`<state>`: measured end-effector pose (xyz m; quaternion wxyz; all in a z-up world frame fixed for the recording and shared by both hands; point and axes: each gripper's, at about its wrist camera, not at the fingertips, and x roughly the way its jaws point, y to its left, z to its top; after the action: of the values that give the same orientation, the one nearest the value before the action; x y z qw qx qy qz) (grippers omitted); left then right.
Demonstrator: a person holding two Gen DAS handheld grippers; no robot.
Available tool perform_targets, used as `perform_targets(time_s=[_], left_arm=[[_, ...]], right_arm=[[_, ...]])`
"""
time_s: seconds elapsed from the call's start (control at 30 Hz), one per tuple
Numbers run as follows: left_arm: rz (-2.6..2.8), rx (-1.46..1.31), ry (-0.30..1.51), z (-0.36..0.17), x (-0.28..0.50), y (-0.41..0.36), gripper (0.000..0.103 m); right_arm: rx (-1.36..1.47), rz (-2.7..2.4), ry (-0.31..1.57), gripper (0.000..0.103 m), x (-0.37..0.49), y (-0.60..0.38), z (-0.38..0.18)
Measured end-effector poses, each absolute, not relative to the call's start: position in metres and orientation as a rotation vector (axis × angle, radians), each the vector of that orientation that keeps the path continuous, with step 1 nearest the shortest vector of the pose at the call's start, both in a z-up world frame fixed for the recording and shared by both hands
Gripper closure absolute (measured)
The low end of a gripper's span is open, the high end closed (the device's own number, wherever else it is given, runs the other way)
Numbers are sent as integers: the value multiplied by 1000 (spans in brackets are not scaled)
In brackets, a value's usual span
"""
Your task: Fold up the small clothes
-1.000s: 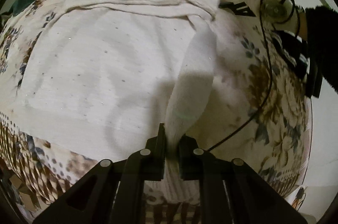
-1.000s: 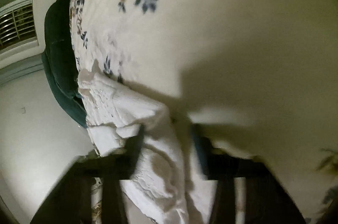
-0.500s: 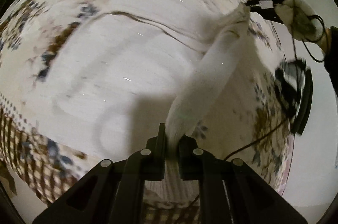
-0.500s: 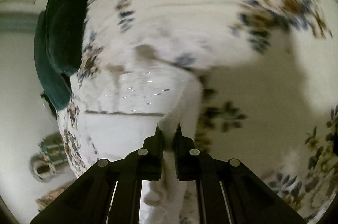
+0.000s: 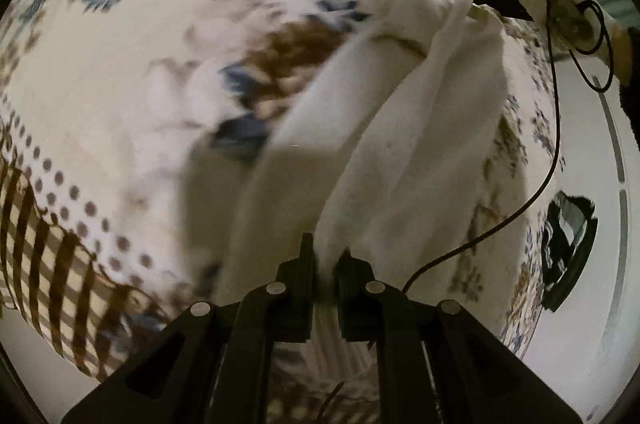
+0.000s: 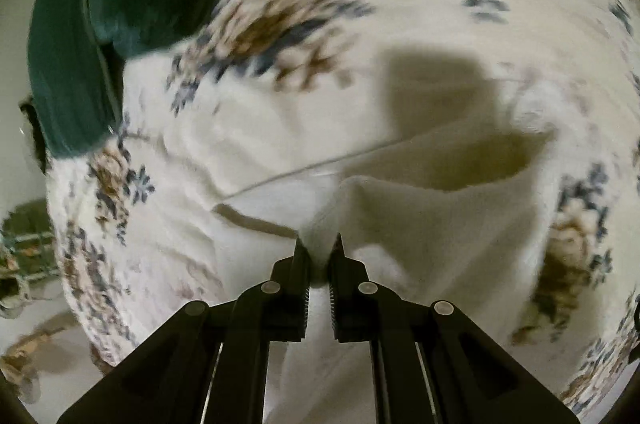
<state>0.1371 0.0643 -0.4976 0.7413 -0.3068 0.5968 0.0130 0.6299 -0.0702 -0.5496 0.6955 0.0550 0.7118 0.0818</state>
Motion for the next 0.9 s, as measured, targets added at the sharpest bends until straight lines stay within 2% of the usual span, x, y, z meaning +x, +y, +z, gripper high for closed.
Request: perform_targets(time_s=[0.23, 0.3, 0.37, 0.43, 0.5, 0.57, 0.7, 0.83, 0.9], left_arm=[[-17, -742, 1371, -530, 132, 86, 94], [-33, -780, 1399, -540, 132, 91, 87], [-36, -824, 1430, -548, 127, 102, 75], [-58, -871, 1436, -547, 117, 115, 65], [-56, -874, 1444, -542, 107, 127, 55], [-56, -878, 1447, -536, 100, 140, 53], [-27, -858, 1438, -528, 98, 152, 52], [-17, -784, 1439, -529, 114, 135, 52], [-21, -719, 1455, -530, 121, 123, 52]], right_arm=[[11, 128, 1597, 95, 619, -19, -584], [26, 122, 1608, 92, 618, -19, -590], [88, 146, 1624, 87, 616, -27, -588], [193, 194, 1643, 76, 606, -40, -581], [269, 241, 1663, 60, 586, -59, -569], [278, 282, 1648, 53, 548, -83, -551], [212, 264, 1653, 51, 461, -131, -541], [227, 181, 1765, 51, 345, -180, -571], [362, 153, 1861, 51, 283, -203, -599]])
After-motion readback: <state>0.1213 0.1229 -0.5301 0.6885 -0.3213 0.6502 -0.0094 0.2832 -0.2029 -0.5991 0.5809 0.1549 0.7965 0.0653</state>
